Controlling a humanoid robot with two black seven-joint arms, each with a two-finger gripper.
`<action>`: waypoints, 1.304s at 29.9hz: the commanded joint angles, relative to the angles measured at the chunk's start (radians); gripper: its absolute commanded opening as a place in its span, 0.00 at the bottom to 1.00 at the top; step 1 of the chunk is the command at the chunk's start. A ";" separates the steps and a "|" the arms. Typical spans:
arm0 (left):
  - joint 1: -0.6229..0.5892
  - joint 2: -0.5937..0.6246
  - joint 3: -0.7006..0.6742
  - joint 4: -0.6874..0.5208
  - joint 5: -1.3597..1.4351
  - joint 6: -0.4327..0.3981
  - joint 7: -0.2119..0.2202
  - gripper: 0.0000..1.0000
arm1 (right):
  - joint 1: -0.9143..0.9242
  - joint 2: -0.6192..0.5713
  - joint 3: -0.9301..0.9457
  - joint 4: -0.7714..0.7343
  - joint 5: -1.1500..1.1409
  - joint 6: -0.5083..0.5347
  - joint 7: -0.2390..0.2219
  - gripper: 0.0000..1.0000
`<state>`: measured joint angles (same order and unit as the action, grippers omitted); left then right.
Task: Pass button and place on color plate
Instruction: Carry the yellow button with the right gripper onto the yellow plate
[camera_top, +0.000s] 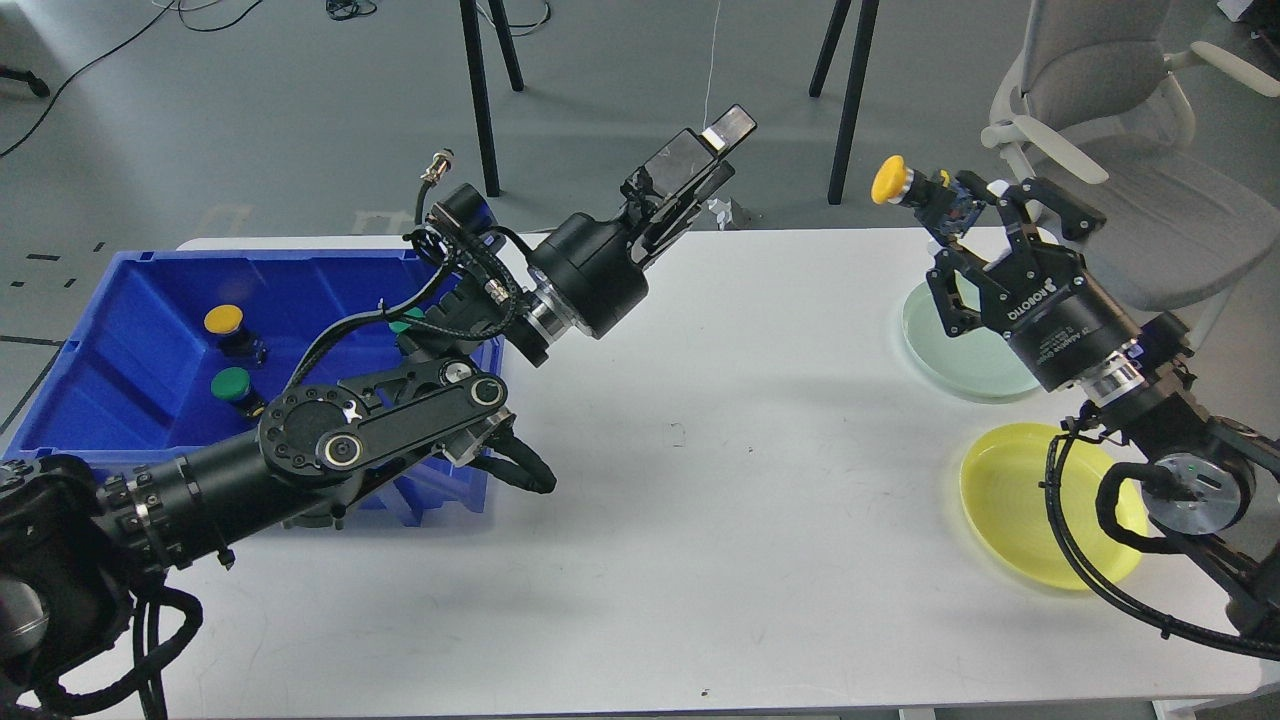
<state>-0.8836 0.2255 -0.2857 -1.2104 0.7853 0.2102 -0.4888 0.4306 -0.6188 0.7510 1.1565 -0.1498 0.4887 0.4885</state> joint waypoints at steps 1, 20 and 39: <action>0.000 -0.005 -0.001 0.000 0.000 0.000 0.000 0.79 | -0.116 -0.041 0.048 -0.044 -0.002 0.000 0.000 0.17; 0.000 -0.012 -0.001 0.000 -0.001 0.005 0.000 0.80 | -0.366 -0.076 0.041 -0.230 -0.007 0.000 0.000 0.15; 0.000 -0.012 -0.001 0.000 -0.001 0.005 0.000 0.80 | -0.415 -0.068 -0.006 -0.228 -0.007 0.000 0.000 0.46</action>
<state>-0.8836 0.2132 -0.2869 -1.2098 0.7838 0.2148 -0.4888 0.0130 -0.6929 0.7437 0.9336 -0.1579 0.4887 0.4888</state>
